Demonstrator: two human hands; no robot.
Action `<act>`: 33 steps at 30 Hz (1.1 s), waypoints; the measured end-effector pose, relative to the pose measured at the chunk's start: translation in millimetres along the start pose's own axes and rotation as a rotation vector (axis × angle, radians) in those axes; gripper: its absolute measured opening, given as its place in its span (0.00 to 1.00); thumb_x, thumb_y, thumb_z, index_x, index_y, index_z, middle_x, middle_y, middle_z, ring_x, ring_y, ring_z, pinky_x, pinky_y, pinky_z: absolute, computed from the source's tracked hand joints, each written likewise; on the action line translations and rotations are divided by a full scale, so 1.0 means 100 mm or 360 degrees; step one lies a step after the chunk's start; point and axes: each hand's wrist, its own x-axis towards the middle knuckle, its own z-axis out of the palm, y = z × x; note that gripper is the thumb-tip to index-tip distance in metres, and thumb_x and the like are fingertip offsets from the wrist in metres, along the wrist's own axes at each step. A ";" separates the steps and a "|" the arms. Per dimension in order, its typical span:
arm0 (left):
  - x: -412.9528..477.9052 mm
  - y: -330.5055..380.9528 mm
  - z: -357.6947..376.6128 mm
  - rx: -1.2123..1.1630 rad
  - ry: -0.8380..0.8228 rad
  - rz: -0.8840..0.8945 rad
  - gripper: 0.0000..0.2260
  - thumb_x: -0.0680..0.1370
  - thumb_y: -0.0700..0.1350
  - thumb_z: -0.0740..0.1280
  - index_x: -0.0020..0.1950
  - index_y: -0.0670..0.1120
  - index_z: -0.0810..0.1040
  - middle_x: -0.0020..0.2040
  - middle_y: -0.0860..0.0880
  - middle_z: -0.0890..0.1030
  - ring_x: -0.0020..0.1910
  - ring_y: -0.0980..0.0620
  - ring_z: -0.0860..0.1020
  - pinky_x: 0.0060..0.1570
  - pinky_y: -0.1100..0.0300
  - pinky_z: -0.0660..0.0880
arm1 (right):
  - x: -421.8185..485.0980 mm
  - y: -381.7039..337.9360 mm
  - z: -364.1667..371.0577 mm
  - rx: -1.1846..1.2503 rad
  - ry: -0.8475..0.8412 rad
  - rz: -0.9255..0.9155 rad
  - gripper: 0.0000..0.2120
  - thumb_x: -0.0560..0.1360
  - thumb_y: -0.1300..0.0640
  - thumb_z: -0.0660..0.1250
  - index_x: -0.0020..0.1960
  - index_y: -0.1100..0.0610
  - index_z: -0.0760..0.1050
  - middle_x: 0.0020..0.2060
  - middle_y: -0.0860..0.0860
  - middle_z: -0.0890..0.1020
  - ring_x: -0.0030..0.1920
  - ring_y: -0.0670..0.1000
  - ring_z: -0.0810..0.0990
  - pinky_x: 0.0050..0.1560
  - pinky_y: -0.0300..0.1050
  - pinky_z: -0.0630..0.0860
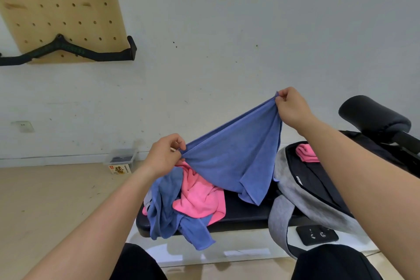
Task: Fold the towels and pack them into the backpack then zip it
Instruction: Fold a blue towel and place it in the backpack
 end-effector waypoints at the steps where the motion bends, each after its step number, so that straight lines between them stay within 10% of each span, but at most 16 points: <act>1: 0.00 0.01 0.01 0.0016 0.0009 0.0017 0.18 0.71 0.25 0.58 0.38 0.48 0.78 0.39 0.45 0.82 0.34 0.44 0.82 0.36 0.58 0.79 | 0.00 0.00 0.00 0.0005 0.0016 0.0004 0.10 0.83 0.57 0.55 0.60 0.59 0.71 0.51 0.52 0.74 0.50 0.54 0.72 0.46 0.44 0.66; 11: -0.02 0.05 0.09 -0.0121 0.0014 0.0020 0.03 0.72 0.44 0.76 0.38 0.48 0.84 0.36 0.50 0.85 0.38 0.46 0.83 0.45 0.49 0.81 | 0.09 0.19 -0.01 0.0048 0.0060 0.0056 0.11 0.83 0.58 0.54 0.62 0.59 0.70 0.54 0.52 0.73 0.52 0.53 0.71 0.49 0.44 0.66; 20: 0.23 -0.04 0.20 0.0060 0.0399 0.0076 0.04 0.78 0.41 0.69 0.44 0.48 0.76 0.39 0.50 0.81 0.40 0.50 0.80 0.43 0.57 0.73 | 0.12 0.41 0.11 0.0036 0.0034 0.0147 0.11 0.83 0.59 0.54 0.62 0.60 0.69 0.54 0.52 0.72 0.52 0.54 0.70 0.49 0.44 0.64; 27: 0.47 0.15 0.09 0.0504 0.0485 0.0222 0.08 0.81 0.41 0.62 0.52 0.44 0.80 0.50 0.44 0.80 0.50 0.44 0.77 0.51 0.53 0.72 | 0.20 0.27 0.05 0.0131 0.0079 0.0133 0.12 0.82 0.57 0.54 0.40 0.52 0.64 0.36 0.48 0.67 0.36 0.49 0.66 0.32 0.43 0.60; 33: 0.58 0.88 -0.26 -0.0071 0.0675 0.0152 0.06 0.83 0.43 0.58 0.54 0.44 0.74 0.48 0.50 0.77 0.46 0.51 0.73 0.40 0.64 0.64 | 0.18 -0.15 -0.23 0.0229 0.0255 0.0116 0.11 0.82 0.58 0.54 0.61 0.60 0.69 0.52 0.53 0.73 0.50 0.53 0.71 0.46 0.44 0.66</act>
